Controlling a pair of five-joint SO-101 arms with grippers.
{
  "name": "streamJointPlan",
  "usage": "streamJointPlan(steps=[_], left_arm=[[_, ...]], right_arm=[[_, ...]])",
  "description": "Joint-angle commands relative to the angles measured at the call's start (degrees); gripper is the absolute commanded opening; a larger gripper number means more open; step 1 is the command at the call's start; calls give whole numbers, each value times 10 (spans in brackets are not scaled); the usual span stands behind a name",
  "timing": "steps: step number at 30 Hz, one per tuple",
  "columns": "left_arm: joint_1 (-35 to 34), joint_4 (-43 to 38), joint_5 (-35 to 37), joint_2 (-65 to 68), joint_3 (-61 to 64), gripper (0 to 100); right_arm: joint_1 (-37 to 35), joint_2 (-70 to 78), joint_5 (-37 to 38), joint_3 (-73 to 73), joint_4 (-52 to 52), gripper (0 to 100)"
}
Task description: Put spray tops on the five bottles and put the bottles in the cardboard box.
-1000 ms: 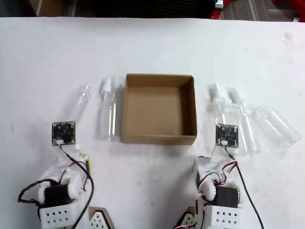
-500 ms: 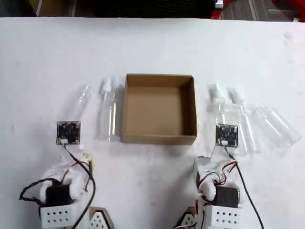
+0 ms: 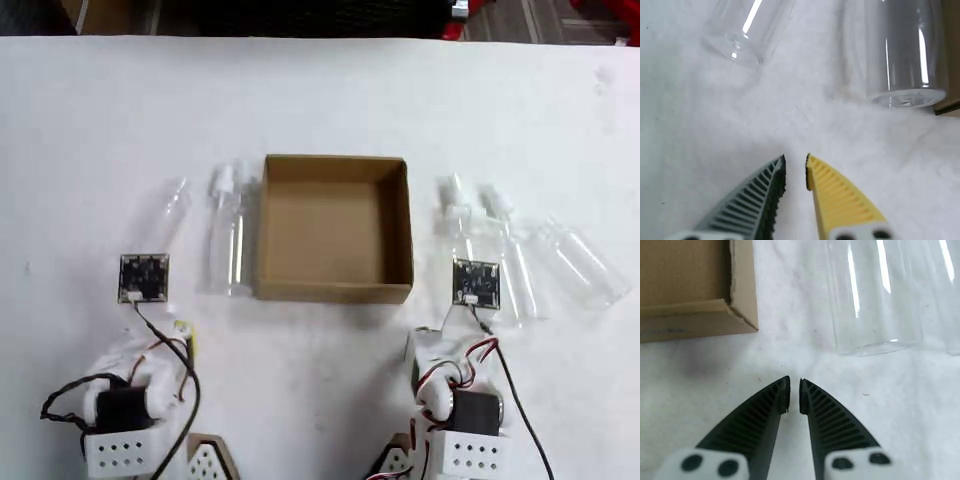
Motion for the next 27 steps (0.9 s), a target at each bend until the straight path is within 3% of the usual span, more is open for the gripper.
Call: streamJointPlan(steps=[1, 6, 12, 15, 19, 24, 27], left_arm=[[-37, -27, 4, -3, -103, 72], [-63, -47, -2, -3, -194, 76], [-59, -137, -225, -3, -215, 75], [-32, -209, -206, 0, -213, 76], [16, -239, -207, 57, -227, 76], [35, -226, -207, 274, -369, 76], [47, -172, -207, 444, -507, 76]], right_arm=[[-3, -1, 7, 4, 4, 20], [-3, -1, 7, 4, 4, 20], [-1, -1, 7, 4, 4, 20], [-1, -1, 7, 4, 4, 21], [-1, -1, 7, 4, 4, 21], [-3, -1, 7, 4, 4, 21], [-3, -1, 7, 4, 4, 21]])
